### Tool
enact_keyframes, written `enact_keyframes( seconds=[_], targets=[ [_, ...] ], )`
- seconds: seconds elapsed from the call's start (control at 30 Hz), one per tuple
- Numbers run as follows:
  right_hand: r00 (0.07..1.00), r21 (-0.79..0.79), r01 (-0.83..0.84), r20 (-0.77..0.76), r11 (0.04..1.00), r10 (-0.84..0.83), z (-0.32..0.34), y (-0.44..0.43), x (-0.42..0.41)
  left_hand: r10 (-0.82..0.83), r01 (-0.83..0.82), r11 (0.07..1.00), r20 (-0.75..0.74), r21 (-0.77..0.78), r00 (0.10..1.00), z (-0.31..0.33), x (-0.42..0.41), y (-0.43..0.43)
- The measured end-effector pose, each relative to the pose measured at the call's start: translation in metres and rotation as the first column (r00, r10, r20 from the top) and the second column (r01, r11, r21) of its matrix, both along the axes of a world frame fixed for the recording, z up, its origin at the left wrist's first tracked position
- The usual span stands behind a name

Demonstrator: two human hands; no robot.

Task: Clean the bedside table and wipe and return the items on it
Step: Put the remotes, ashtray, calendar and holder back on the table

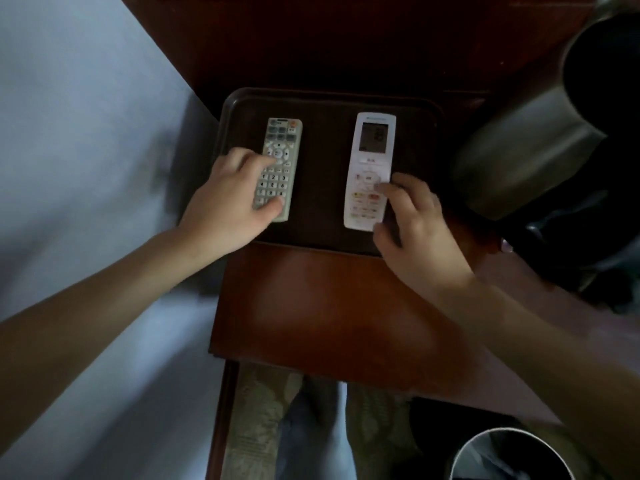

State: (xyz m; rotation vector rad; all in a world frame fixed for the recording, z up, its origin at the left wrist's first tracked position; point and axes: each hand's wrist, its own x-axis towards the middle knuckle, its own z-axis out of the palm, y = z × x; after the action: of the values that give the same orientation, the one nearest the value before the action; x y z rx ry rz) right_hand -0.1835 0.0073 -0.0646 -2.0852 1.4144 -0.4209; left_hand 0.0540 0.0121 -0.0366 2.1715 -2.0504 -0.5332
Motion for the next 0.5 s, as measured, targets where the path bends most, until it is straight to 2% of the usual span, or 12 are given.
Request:
enact_keyframes(
  seconds=[0.1,0.2,0.27,0.37,0.5],
  targets=[
    [0.986,-0.099,-0.148,-0.086,0.984,0.139,0.007,0.031,-0.026,-0.270,0.269,0.963,0.039,0.019,0.962,0.017,-0.024,0.033],
    [0.950,-0.135,-0.260,-0.211,0.956,0.229,0.020,0.068,-0.058,-0.521,0.508,0.851,0.087,0.133,0.849,0.033,-0.054,0.072],
    [0.924,-0.142,-0.322,-0.260,0.936,0.279,0.028,0.096,-0.085,-0.590,0.571,0.800,0.071,0.186,0.804,0.041,-0.080,0.100],
    [0.896,-0.118,-0.384,-0.286,0.916,0.339,0.047,0.136,-0.134,-0.622,0.602,0.757,-0.007,0.254,0.783,0.054,-0.125,0.139],
    [0.863,-0.103,-0.422,-0.349,0.901,0.364,0.068,0.186,-0.211,-0.671,0.660,0.711,-0.048,0.243,0.740,0.069,-0.196,0.174]
  ],
)
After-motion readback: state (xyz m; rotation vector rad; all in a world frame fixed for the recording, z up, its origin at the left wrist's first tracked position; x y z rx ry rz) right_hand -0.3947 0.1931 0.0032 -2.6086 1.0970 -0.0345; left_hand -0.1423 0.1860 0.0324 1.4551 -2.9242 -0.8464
